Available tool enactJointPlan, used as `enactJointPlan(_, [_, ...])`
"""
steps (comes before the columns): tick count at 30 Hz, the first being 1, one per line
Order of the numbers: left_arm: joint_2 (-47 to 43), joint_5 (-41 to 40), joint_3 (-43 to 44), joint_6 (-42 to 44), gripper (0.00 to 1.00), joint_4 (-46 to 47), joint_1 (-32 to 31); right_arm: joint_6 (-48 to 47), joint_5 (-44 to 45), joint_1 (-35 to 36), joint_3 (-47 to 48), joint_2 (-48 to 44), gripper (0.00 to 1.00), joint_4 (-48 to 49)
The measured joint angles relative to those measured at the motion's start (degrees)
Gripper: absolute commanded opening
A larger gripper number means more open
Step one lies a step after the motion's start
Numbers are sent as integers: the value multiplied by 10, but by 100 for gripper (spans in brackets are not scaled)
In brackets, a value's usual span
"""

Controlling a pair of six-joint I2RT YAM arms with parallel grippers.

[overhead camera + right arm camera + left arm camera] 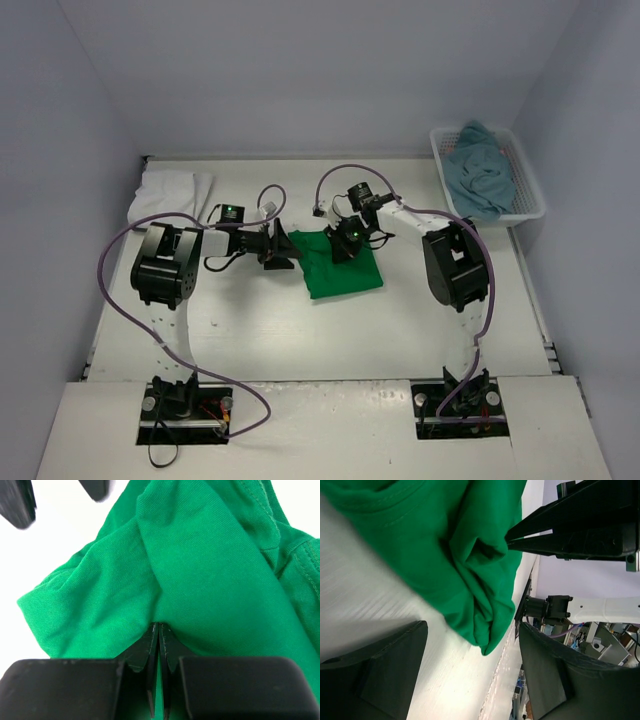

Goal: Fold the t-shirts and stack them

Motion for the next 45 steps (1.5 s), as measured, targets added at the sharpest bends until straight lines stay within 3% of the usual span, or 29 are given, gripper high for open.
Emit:
enactJointPlan(8, [10,-47,33,-33,71,1,-47,2,0,0,0,0,0,0])
enactJointPlan(16, [59,-58,122,-37,71,-42,-89,2,0,0,0,0,0,0])
enactJointPlan(22, [57,-68,125,-24,70,-53,-95,2,-1,0,0,0,0,0])
enactJointPlan(24, [58,-71,130,-22,56,-60,-97,2,-3,-1,0,0,0,0])
enactJointPlan(25, [59,-78,131,-17,35,-63,-99,2,-4,-2,0,0,0,-1])
enactJointPlan(27, [70,-99,134,-2,18,-72,-103,2,-4,-2,0,0,0,-2])
enactJointPlan(28, [78,-94,136,-2,5,-76,-105,2,-4,-2,0,0,0,-5])
enactJointPlan(29, [83,-90,140,0,1,-80,-106,1,-5,-4,0,0,0,-7])
enactJointPlan(40, [98,-94,197,58,0,-174,-101,-9,-27,-19,-10,-3,1,-4])
enactJointPlan(44, [118,-99,259,118,0,-268,-83,-22,-33,-28,-26,-17,18,2])
enactJointPlan(45, [124,-103,276,132,0,-289,-77,-26,-35,-31,-31,-23,29,2])
